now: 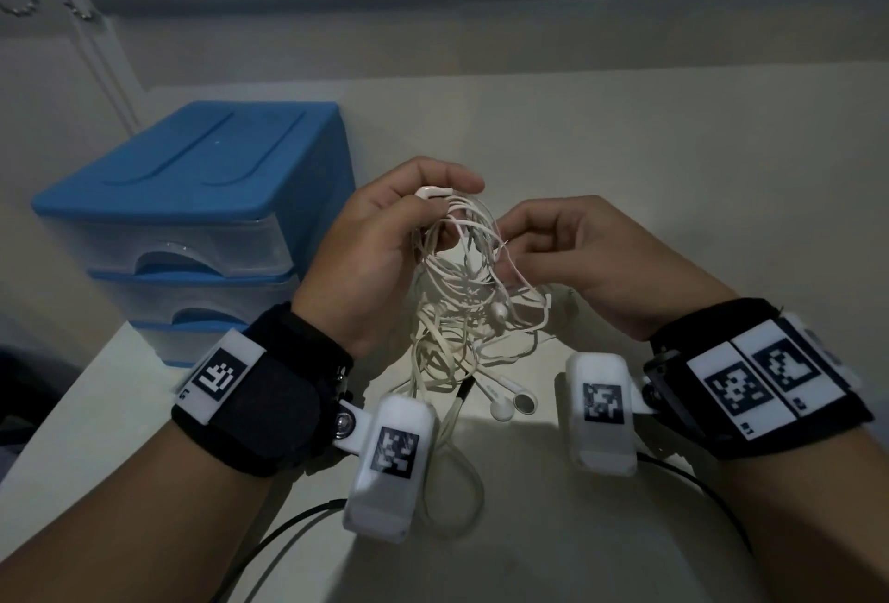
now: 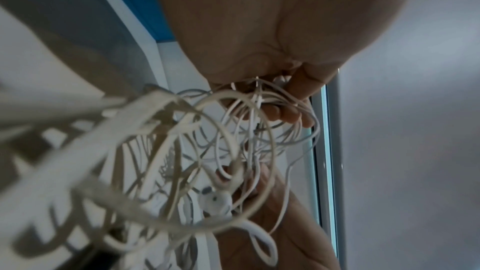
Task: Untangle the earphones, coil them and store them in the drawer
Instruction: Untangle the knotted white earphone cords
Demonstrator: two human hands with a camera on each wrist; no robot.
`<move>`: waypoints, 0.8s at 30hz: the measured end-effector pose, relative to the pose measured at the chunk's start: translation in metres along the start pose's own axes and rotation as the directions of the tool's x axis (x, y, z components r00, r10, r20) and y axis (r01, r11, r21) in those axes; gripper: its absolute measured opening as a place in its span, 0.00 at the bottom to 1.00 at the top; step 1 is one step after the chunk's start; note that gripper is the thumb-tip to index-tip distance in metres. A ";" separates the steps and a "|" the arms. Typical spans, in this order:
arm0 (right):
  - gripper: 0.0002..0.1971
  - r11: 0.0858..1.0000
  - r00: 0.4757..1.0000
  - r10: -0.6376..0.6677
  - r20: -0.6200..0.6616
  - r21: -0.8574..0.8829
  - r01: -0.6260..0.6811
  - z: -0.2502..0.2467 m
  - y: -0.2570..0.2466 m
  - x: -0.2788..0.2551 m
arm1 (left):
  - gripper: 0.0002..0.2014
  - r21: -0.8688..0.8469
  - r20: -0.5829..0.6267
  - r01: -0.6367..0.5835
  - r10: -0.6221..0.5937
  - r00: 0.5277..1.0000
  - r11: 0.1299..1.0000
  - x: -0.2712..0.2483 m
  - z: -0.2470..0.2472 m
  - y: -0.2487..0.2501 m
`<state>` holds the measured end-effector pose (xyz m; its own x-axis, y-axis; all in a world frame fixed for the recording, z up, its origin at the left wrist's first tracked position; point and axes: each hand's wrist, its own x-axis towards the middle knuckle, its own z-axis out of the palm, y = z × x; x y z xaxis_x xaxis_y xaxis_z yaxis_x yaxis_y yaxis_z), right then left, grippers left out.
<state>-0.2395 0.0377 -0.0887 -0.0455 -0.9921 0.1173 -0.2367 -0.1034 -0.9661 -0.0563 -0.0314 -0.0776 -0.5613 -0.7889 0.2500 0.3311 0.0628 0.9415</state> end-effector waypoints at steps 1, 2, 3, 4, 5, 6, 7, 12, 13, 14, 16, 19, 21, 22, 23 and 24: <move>0.10 1.000 1.000 -0.007 -0.022 -0.002 0.007 0.000 0.000 0.001 | 0.12 -0.001 -0.009 -0.004 0.004 1.000 1.000 0.000 0.001 0.001; 0.10 1.000 0.998 -0.027 -0.055 -0.007 0.027 -0.001 0.001 0.002 | 0.11 -0.002 -0.013 -0.011 0.011 1.000 1.000 0.000 0.001 0.001; 0.09 0.999 0.994 -0.052 -0.092 -0.018 0.051 -0.002 0.001 0.002 | 0.11 -0.004 -0.017 -0.017 0.017 1.000 1.000 0.000 0.001 0.001; 0.09 0.997 0.990 -0.074 -0.119 -0.033 0.070 -0.003 0.000 0.002 | 0.11 -0.007 -0.021 -0.023 0.023 1.000 1.000 0.000 0.000 0.002; 0.10 0.996 0.989 -0.088 -0.122 -0.046 0.083 -0.004 -0.001 0.001 | 0.11 -0.008 -0.027 -0.028 0.028 0.999 1.000 0.000 0.000 0.002; 0.11 0.995 0.991 -0.094 -0.100 -0.053 0.090 -0.005 -0.001 0.000 | 0.12 -0.002 -0.035 -0.035 0.035 0.999 0.999 0.001 -0.001 0.001; 0.12 0.994 0.993 -0.094 -0.066 -0.062 0.090 -0.005 -0.001 -0.001 | 0.12 0.012 -0.041 -0.044 0.044 0.998 0.999 0.002 -0.002 0.001; 0.09 0.985 0.996 -0.083 -0.044 -0.158 0.075 -0.002 -0.001 -0.002 | 0.12 0.054 -0.048 -0.075 0.078 0.996 0.996 0.004 -0.005 -0.002; 0.07 0.983 0.995 -0.082 -0.051 -0.171 0.072 -0.001 -0.001 -0.002 | 0.11 0.049 -0.039 -0.080 0.082 0.996 0.996 0.004 -0.005 -0.002; 0.06 0.981 0.995 -0.083 -0.058 -0.178 0.072 -0.001 -0.001 -0.001 | 0.11 0.039 -0.025 -0.078 0.079 0.997 0.996 0.003 -0.006 -0.001; 0.06 0.979 0.993 -0.094 -0.073 -0.187 0.079 -0.001 -0.001 -0.002 | 0.11 -0.029 0.011 -0.047 0.047 0.999 0.998 0.001 -0.007 0.001; 0.06 0.971 0.990 -0.113 -0.086 -0.219 0.091 0.000 -0.002 -0.002 | 0.16 -0.110 -0.022 0.020 -0.023 0.999 0.994 0.000 -0.005 0.003; 0.06 0.967 0.990 -0.119 -0.081 -0.237 0.097 0.001 -0.004 -0.003 | 0.11 -0.028 -0.085 0.016 -0.019 0.996 0.999 0.001 -0.003 0.002; 0.06 0.965 0.989 -0.123 -0.077 -0.240 0.102 0.002 -0.004 -0.003 | 0.08 0.018 -0.104 0.021 -0.019 0.994 1.000 0.003 -0.004 0.002; 0.06 0.966 0.989 -0.128 -0.078 -0.237 0.106 0.002 -0.004 -0.003 | 0.06 0.074 -0.113 0.039 -0.030 0.993 0.997 0.004 -0.004 0.000; 0.06 0.967 0.988 -0.131 -0.082 -0.230 0.109 0.002 -0.003 -0.002 | 0.08 0.145 -0.116 0.059 -0.042 0.992 0.988 0.004 -0.005 -0.001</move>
<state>-0.2366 0.0401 -0.0863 -0.0936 -0.9606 0.2617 -0.4570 -0.1921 -0.8685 -0.0550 -0.0382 -0.0789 -0.4831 -0.8564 0.1821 0.1838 0.1042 0.9774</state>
